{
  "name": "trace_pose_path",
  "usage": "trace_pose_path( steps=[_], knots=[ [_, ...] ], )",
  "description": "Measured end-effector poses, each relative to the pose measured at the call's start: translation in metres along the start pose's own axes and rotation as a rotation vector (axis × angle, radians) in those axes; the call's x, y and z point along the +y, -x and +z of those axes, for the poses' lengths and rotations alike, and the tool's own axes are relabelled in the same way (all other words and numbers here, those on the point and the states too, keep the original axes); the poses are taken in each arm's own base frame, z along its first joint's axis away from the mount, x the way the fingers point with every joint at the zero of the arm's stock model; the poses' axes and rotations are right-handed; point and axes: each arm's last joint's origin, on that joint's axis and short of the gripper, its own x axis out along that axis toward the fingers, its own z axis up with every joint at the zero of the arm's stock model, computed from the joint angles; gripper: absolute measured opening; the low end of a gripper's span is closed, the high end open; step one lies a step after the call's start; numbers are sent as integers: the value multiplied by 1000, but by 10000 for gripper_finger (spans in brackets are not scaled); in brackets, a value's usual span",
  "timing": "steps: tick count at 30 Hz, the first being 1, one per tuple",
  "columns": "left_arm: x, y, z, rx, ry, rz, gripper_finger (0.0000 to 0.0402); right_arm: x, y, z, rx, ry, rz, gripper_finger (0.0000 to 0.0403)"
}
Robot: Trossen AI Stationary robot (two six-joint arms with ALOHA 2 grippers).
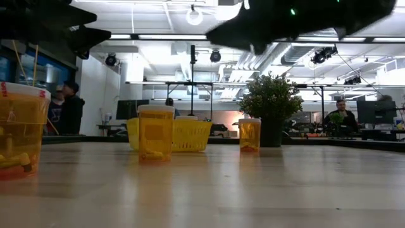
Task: Pick and place pill bottles into a basket
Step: Put the yellow pill bottle into the bin
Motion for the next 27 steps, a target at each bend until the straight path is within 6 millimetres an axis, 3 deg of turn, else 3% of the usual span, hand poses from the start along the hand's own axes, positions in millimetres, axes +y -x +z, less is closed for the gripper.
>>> trace_pose_path(
  steps=[3, 5, 12, 22, 27],
  knots=[
    [0, 0, 0, -2, 0, 1, 289, -8, 8, 6, -121, -62, -6, 138],
    [0, 0, 0, -5, 0, 1, 289, -13, 11, 9, -160, 23, -30, 138],
    [1, 0, 2, -20, 2, 27, 289, -23, 6, 1, -77, -26, -130, 145],
    [1, 0, 3, -28, 2, 28, 289, -25, 6, -13, 48, -58, -206, 285],
    [1, 0, 3, -28, 2, 28, 289, -18, 13, -22, 137, -94, -297, 299]
  ],
)
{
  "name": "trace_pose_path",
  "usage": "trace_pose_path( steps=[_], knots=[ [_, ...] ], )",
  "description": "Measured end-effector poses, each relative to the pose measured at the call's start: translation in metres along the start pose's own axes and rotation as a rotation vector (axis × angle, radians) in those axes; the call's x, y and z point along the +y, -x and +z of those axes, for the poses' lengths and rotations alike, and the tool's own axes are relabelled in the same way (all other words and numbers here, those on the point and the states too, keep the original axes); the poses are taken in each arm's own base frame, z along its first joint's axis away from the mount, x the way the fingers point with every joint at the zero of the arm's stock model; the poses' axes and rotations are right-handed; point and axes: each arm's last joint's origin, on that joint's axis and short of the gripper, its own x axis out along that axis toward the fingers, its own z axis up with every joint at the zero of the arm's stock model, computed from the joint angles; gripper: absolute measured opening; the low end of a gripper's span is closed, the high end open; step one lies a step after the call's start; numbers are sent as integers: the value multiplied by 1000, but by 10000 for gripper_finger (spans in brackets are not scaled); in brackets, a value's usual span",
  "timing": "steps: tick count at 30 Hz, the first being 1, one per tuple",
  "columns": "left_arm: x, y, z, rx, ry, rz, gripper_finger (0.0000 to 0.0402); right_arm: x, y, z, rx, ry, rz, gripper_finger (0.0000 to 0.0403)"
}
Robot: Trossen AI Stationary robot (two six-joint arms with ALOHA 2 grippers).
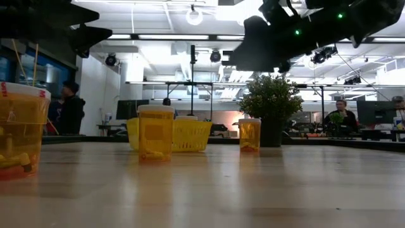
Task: Pick and place pill bottles into a basket
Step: Put the yellow pill bottle into the bin
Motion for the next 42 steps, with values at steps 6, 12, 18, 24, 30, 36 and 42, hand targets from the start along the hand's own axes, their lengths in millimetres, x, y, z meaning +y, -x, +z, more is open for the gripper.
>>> trace_pose_path(
  steps=[6, 12, 18, 24, 30, 36, 42],
  knots=[
    [0, 0, 0, 0, 0, 0, 289, 14, 13, -8, 52, -48, 60, 299],
    [0, 0, -1, 9, -1, 1, 289, 21, 35, -27, 110, -25, -135, 297],
    [0, 0, -1, 10, -1, 0, 289, 24, 38, -40, 158, -104, -130, 296],
    [0, 0, -1, 9, -1, 0, 289, 25, 31, -59, 214, -111, -140, 296],
    [0, 0, -1, 9, -1, 1, 289, 23, 32, -69, 262, -125, -165, 296],
    [0, 0, -1, 8, -1, 0, 289, 15, 24, -72, 316, -157, -179, 296],
    [0, 0, -1, 8, -1, 0, 289, 4, 11, -75, 369, -126, -188, 296]
  ],
)
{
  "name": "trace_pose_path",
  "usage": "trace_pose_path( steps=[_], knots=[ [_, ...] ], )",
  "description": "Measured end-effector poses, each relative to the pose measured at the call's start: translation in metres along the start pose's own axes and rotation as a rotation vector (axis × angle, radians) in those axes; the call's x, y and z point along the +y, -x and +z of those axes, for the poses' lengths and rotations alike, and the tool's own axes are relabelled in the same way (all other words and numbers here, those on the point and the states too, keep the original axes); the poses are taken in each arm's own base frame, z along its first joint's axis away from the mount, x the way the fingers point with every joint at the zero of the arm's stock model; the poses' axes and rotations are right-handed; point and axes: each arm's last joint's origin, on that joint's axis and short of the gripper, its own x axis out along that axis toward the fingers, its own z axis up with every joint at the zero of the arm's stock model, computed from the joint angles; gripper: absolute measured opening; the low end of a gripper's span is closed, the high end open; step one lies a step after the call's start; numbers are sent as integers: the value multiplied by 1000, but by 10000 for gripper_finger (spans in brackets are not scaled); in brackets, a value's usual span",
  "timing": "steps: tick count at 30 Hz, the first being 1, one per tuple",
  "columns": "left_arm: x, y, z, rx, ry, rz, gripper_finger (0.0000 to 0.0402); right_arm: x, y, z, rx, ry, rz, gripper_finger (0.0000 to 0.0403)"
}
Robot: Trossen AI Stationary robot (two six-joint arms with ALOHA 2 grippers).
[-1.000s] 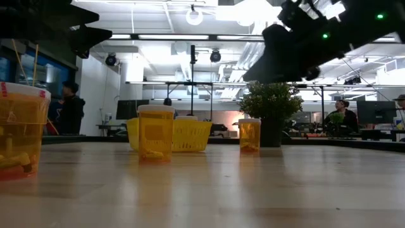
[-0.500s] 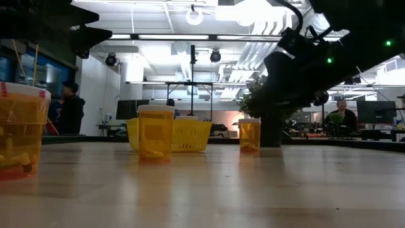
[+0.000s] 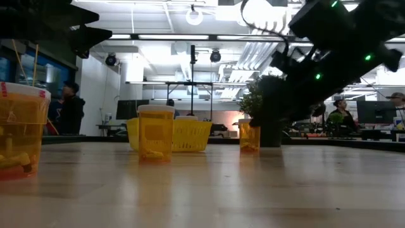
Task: Pick and place pill bottles into a basket
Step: Put the yellow pill bottle into the bin
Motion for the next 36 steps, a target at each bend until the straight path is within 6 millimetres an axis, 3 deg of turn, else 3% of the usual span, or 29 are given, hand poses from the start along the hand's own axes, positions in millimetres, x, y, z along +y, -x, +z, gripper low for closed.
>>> trace_pose_path(
  steps=[6, 23, 36],
  knots=[
    [0, 0, 0, 0, 0, 0, 289, -6, -19, -2, 34, -9, -11, 296],
    [0, 0, 0, 0, 0, 0, 289, -14, -50, 0, 44, -40, 24, 296],
    [0, 0, 0, 0, 0, 0, 289, -16, -53, 0, 39, -27, 8, 295]
  ],
)
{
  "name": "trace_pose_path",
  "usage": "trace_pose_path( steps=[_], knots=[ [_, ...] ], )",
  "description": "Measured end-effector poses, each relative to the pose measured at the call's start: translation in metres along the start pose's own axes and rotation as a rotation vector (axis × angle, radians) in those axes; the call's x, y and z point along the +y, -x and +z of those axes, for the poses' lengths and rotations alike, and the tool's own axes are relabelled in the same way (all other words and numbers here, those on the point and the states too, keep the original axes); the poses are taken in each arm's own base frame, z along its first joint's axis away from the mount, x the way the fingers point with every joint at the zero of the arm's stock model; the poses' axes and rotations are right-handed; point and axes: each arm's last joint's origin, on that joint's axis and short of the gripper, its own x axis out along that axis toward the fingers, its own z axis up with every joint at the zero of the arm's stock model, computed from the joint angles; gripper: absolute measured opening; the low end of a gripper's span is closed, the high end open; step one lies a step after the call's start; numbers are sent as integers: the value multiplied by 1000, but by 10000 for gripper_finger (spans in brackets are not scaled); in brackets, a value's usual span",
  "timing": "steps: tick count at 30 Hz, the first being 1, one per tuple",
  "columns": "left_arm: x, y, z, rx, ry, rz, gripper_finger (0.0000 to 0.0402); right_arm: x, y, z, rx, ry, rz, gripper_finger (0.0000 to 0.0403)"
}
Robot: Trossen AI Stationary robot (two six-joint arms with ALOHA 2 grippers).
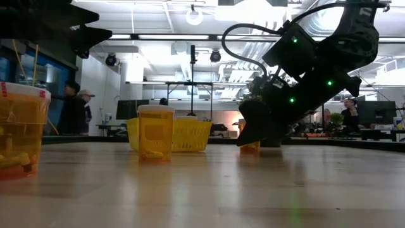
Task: Pick and place pill bottles into a basket
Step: Put the yellow pill bottle into the bin
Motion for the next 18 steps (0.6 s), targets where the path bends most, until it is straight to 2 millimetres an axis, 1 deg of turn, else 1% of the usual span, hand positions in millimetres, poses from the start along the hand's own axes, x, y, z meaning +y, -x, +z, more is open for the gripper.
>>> trace_pose_path(
  steps=[5, 8, 18],
  knots=[
    [0, 0, 0, 0, 0, 0, 289, 1, 0, 1, -4, -5, 6, 294],
    [0, 0, 0, 0, 0, 0, 289, 1, 0, 1, -6, -7, 11, 286],
    [0, 0, 0, 0, 0, -1, 289, 1, 0, 1, -5, -6, 12, 221]
  ],
)
